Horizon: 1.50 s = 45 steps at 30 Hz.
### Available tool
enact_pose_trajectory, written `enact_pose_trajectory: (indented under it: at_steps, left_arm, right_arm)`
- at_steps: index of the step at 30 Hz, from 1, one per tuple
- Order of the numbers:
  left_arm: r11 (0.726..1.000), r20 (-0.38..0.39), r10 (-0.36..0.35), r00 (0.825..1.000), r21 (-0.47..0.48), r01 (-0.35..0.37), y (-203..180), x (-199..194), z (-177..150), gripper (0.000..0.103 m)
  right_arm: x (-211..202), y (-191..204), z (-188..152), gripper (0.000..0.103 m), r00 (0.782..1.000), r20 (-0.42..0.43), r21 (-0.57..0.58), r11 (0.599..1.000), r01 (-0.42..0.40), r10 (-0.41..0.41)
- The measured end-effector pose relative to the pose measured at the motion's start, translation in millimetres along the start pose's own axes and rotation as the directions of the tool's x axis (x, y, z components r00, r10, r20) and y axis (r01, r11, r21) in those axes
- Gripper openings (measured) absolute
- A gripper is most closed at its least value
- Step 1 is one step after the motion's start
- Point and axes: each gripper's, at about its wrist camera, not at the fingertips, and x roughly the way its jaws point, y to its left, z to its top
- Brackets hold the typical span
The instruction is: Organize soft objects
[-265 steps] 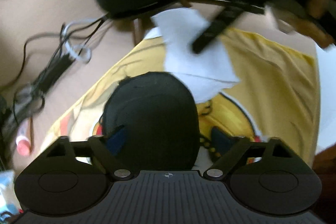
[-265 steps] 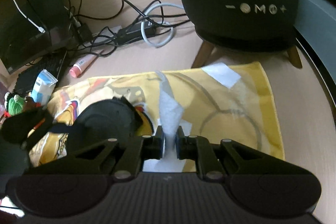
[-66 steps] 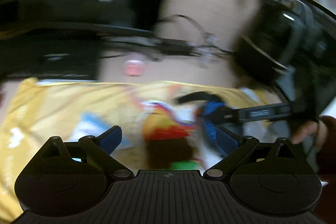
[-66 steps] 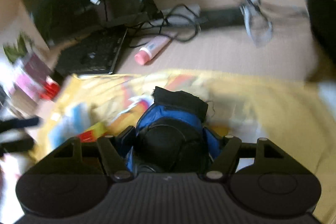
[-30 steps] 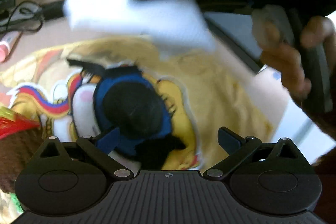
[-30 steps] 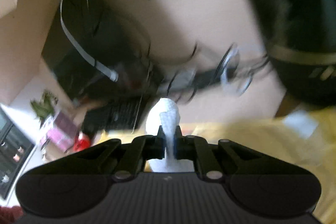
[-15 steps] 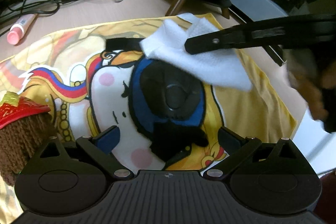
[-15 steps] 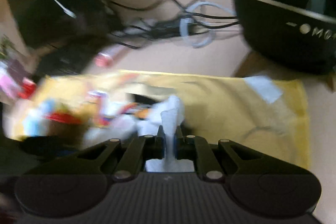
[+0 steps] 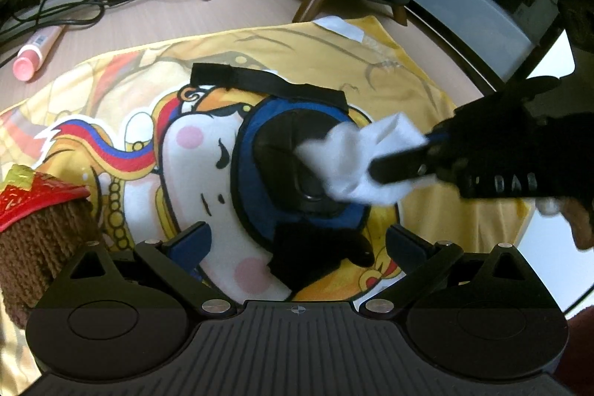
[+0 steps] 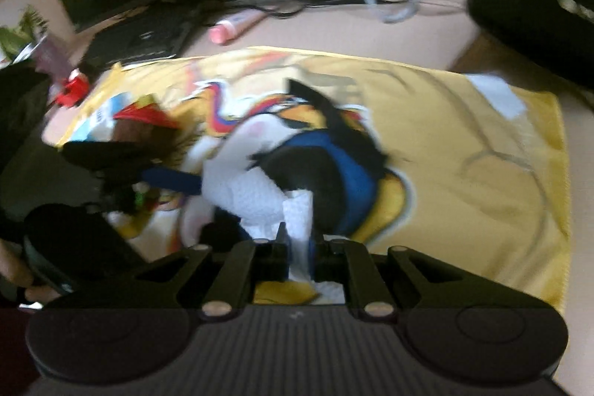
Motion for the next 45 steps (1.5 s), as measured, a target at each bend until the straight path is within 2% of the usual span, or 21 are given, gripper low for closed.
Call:
enact_pose_trajectory:
  at_steps: [3, 6, 8, 13, 18, 21, 24, 26, 27, 31, 33, 37, 40, 43, 45]
  left_arm:
    - [1.000, -0.002, -0.001, 1.000, -0.001, 0.001, 0, 0, 0, 0.103]
    - [1.000, -0.002, 0.000, 1.000, 0.003, 0.000, 0, 1, 0, 0.103]
    - [1.000, -0.002, 0.001, 1.000, 0.005, -0.001, -1, 2, 0, 0.103]
    - [1.000, -0.005, -0.003, 1.000, -0.001, 0.003, 0, 1, 1, 0.103]
    - [0.999, 0.064, -0.043, 0.997, 0.023, 0.042, -3, -13, 13, 0.103]
    - [0.998, 0.042, -0.024, 0.999, 0.063, 0.022, -5, 0, 27, 0.103]
    - [0.992, 0.018, 0.025, 1.000, 0.125, -0.027, -12, 21, 42, 0.103]
    - [0.986, 0.004, 0.046, 0.999, 0.161, -0.046, -16, 33, 53, 0.103]
    - [0.984, -0.003, 0.048, 0.999, 0.173, -0.046, -18, 37, 57, 0.103]
    - [0.981, -0.022, 0.048, 0.999, 0.187, -0.043, -22, 37, 62, 0.103]
    - [0.983, -0.023, 0.031, 0.999, 0.182, -0.026, -20, 26, 57, 0.103]
    - [0.992, 0.027, -0.010, 1.000, 0.125, 0.006, -4, -10, 40, 0.103]
    - [1.000, 0.105, -0.011, 0.994, 0.023, 0.008, 20, -44, 28, 0.103]
    - [0.993, 0.188, 0.048, 0.981, -0.112, -0.027, 46, -77, 17, 0.103]
    - [0.979, 0.236, 0.110, 0.965, -0.194, -0.064, 61, -99, 7, 0.103]
  right_arm:
    - [-5, -11, -1, 0.011, 0.991, 0.029, -0.029, 0.991, 0.131, -0.131]
    - [-12, -24, 3, 0.011, 0.963, 0.077, -0.045, 0.964, 0.263, -0.259]
    - [-19, -37, 8, 0.011, 0.963, 0.094, 0.012, 0.967, 0.253, -0.253]
    - [-23, -60, 15, 0.013, 0.977, 0.113, 0.146, 0.976, 0.163, -0.180]
    - [-11, -64, 10, 0.013, 0.960, 0.098, 0.141, 0.959, 0.247, -0.262]
    - [-3, -77, 6, 0.013, 0.972, 0.083, 0.200, 0.959, 0.200, -0.220]
    - [0, -83, 2, 0.022, 0.982, 0.093, 0.252, 0.958, 0.137, -0.164]
    - [-5, -80, 2, 0.041, 0.982, 0.113, 0.250, 0.960, 0.122, -0.154]
    - [-10, -78, 3, 0.051, 0.979, 0.127, 0.234, 0.964, 0.128, -0.161]
    - [-34, -65, 9, 0.074, 0.949, 0.200, 0.119, 0.967, 0.225, -0.245]
    - [-48, -63, 13, 0.074, 0.938, 0.249, 0.086, 0.970, 0.227, -0.242]
    - [-51, -63, 17, 0.074, 0.953, 0.264, 0.095, 0.987, 0.126, -0.147]
    - [-33, -46, 15, 0.073, 0.969, 0.237, 0.045, 0.997, 0.066, -0.075]
    - [-1, -29, 18, 0.070, 0.987, 0.159, 0.021, 1.000, 0.012, -0.015]
    - [18, -24, 23, 0.071, 0.994, 0.113, 0.040, 0.999, -0.013, 0.009]
